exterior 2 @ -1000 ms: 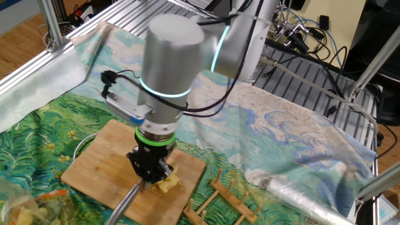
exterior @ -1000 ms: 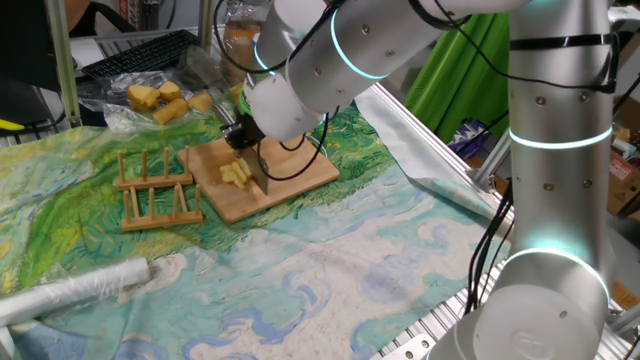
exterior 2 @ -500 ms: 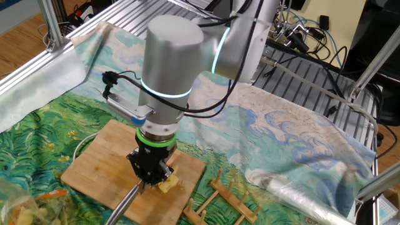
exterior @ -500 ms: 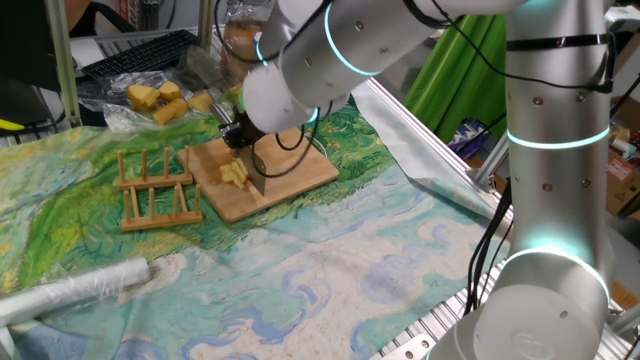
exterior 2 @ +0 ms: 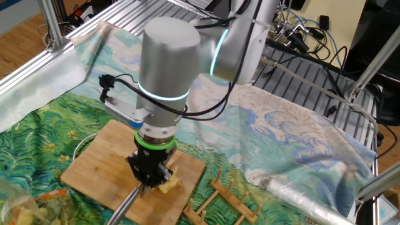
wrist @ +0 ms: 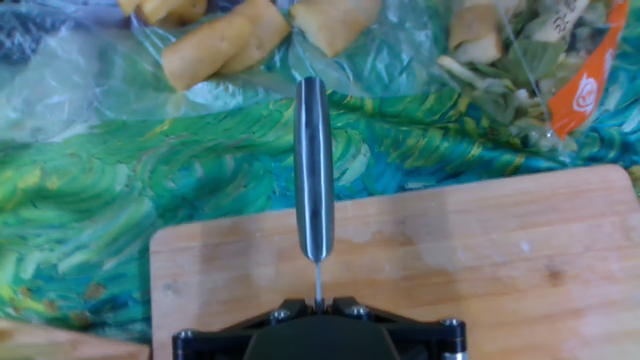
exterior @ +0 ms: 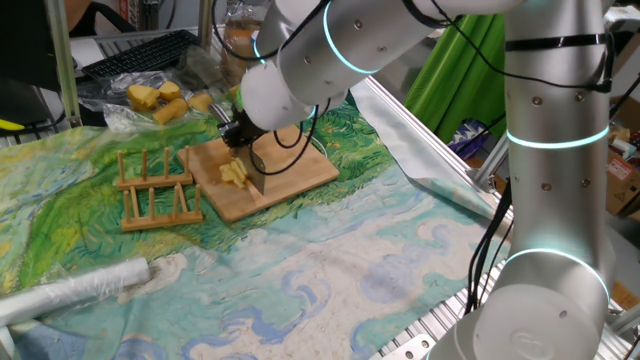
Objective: Chop the potatoes
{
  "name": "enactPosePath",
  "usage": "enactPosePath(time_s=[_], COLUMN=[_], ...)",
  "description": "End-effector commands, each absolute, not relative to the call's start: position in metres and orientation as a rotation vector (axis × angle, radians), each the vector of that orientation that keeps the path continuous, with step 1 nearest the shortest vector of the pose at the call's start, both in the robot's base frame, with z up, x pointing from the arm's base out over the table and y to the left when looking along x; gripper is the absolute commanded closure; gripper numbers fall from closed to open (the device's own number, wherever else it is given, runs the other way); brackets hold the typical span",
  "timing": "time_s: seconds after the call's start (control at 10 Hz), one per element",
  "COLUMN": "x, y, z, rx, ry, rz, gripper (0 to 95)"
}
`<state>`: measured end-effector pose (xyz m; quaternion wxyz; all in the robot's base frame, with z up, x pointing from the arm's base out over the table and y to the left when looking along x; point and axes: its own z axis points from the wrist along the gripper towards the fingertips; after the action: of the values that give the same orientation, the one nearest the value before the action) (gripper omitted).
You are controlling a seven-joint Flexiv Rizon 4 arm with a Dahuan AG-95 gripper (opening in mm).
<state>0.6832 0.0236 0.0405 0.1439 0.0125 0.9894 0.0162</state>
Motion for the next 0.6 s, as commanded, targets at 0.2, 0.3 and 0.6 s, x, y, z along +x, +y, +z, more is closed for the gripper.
enactPosePath(time_s=[0.2,0.3,0.6], x=[0.6825,0.6825,0.6827], y=[0.0262,0.0262,0.0258], z=[0.0441,0.0441,0.0455], rx=[0.036,0.036,0.036], ry=[2.852,2.852,2.852], rz=[0.059,0.059,0.057], gripper=[95.0,95.0,95.0])
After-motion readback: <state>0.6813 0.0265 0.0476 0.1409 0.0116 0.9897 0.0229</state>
